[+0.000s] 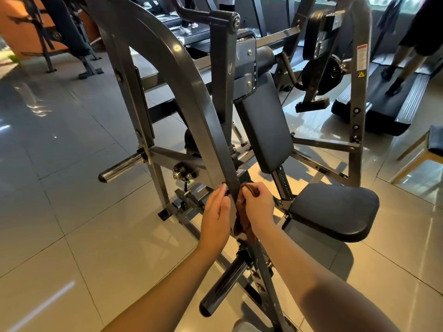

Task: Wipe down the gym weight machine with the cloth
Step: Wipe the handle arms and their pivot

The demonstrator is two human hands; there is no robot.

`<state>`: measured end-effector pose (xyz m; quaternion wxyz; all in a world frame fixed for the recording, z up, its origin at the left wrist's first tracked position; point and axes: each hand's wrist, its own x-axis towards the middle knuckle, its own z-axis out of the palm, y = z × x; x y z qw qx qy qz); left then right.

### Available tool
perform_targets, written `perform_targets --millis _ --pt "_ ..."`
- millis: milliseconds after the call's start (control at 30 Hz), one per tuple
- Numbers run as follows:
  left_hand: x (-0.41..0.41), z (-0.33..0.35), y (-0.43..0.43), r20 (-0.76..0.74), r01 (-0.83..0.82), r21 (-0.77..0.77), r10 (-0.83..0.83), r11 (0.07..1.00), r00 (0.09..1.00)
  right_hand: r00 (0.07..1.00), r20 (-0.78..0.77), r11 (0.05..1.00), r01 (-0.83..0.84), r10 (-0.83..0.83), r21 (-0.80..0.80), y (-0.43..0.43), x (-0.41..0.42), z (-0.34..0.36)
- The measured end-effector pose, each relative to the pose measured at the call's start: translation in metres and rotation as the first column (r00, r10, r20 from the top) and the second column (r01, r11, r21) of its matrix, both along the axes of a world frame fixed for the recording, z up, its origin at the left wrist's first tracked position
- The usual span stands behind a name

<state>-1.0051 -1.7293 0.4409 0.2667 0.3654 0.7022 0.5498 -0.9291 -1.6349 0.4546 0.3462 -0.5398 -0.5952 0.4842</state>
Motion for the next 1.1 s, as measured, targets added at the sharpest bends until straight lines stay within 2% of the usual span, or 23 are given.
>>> perform_targets --millis 200,267,367,467,600,733,833,967,1033,1100 --pt "-0.002 0.002 0.002 0.005 -0.012 -0.018 0.012 1.0 1.0 0.983 -0.161 0.981 -0.056 0.086 0.185 0.006 -0.029 0.046" --pt "-0.003 0.004 0.003 -0.009 -0.022 -0.02 0.022 1.0 1.0 0.984 -0.16 0.988 -0.054 0.078 0.147 0.004 -0.025 0.036" --pt "-0.003 0.008 0.006 -0.045 -0.05 -0.033 0.048 0.998 0.998 0.996 -0.065 0.997 -0.059 0.062 0.052 0.001 -0.009 0.008" --pt "-0.003 0.011 0.006 -0.072 -0.043 -0.048 0.039 0.998 0.997 0.997 -0.027 0.997 -0.075 0.075 0.014 0.004 -0.005 0.014" --pt "-0.008 0.012 0.006 -0.032 -0.039 -0.006 0.038 0.999 0.999 0.981 -0.092 0.966 -0.146 0.168 0.212 0.007 -0.027 0.056" --pt "-0.008 0.011 0.003 0.047 -0.019 -0.004 0.02 1.0 0.999 0.973 -0.129 0.948 -0.147 0.189 0.28 -0.002 -0.035 0.048" --pt "0.001 0.0 -0.005 0.094 0.069 -0.05 -0.064 0.996 0.993 0.982 -0.094 0.963 -0.139 0.164 0.23 -0.007 -0.015 0.014" --pt "0.007 -0.017 -0.007 0.071 0.108 -0.122 -0.1 0.987 0.992 0.989 0.044 0.986 -0.143 0.14 0.088 -0.012 0.009 -0.015" --pt "0.007 -0.015 -0.007 0.106 0.085 -0.117 -0.073 0.989 0.992 0.989 0.034 0.986 -0.144 0.142 0.08 -0.008 0.007 -0.003" --pt "0.005 -0.008 -0.008 0.149 0.046 -0.089 -0.032 0.995 0.988 0.984 -0.042 0.977 -0.165 0.172 0.133 -0.005 -0.004 0.02"
